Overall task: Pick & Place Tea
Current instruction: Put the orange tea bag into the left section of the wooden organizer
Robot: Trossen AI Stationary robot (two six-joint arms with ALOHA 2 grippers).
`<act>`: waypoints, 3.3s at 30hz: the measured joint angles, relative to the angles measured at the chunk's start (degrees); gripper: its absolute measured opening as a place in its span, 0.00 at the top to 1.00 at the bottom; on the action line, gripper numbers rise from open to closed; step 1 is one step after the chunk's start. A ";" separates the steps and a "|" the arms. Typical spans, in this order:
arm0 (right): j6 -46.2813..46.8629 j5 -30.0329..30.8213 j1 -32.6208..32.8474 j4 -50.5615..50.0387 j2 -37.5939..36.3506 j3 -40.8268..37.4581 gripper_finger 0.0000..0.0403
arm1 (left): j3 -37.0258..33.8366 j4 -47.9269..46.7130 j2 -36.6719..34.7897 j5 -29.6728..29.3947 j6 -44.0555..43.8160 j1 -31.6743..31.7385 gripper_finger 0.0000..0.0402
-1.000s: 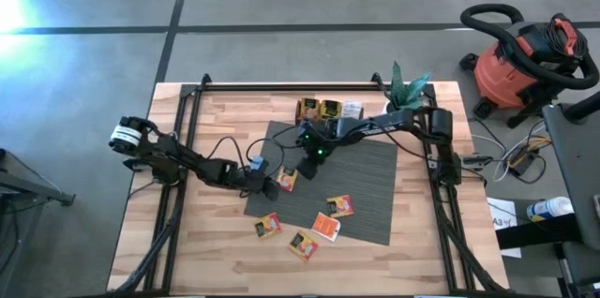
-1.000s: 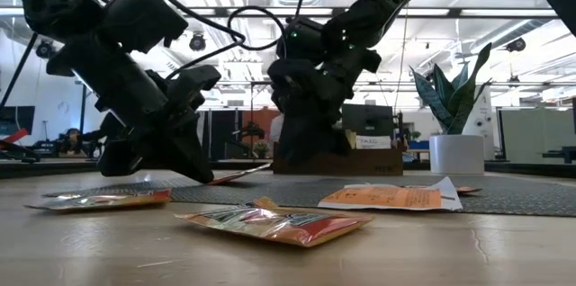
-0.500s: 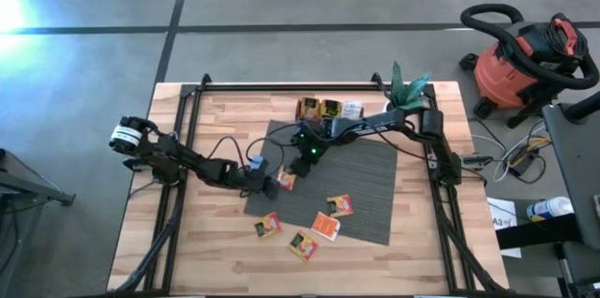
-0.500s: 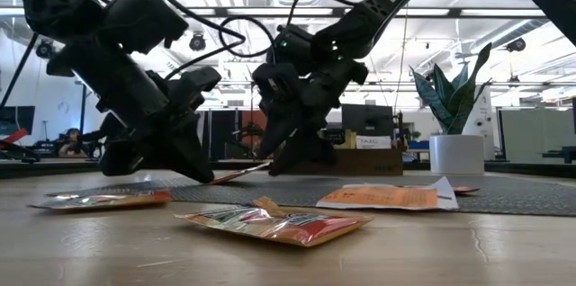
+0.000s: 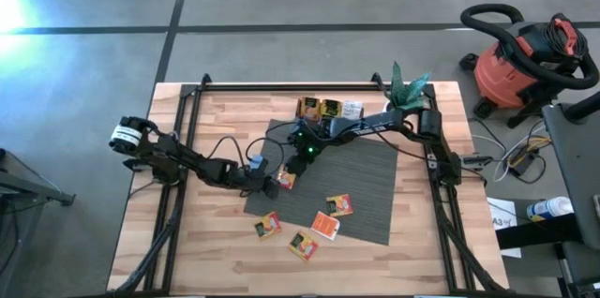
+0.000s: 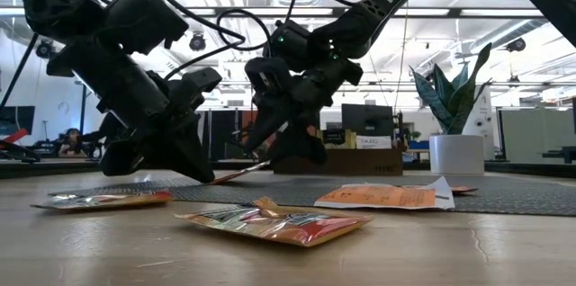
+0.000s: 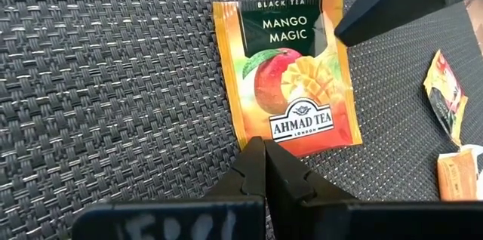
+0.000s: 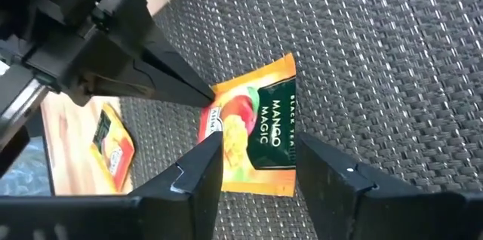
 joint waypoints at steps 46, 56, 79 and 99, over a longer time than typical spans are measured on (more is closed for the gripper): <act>-27.74 18.80 -13.80 -12.27 -18.22 0.22 0.98 | 4.66 1.16 -15.77 -7.53 8.35 0.04 1.00; -39.28 20.32 -17.52 -10.97 -15.04 2.27 0.98 | 4.66 1.27 -15.52 -7.51 6.69 0.04 1.00; -43.36 19.13 -19.09 -13.28 -9.03 2.95 0.98 | 4.66 1.29 -15.50 -9.35 4.90 -0.04 1.00; -42.35 21.70 -18.25 -13.55 -9.54 2.93 0.72 | 4.66 1.28 -15.50 -9.35 5.14 -0.04 1.00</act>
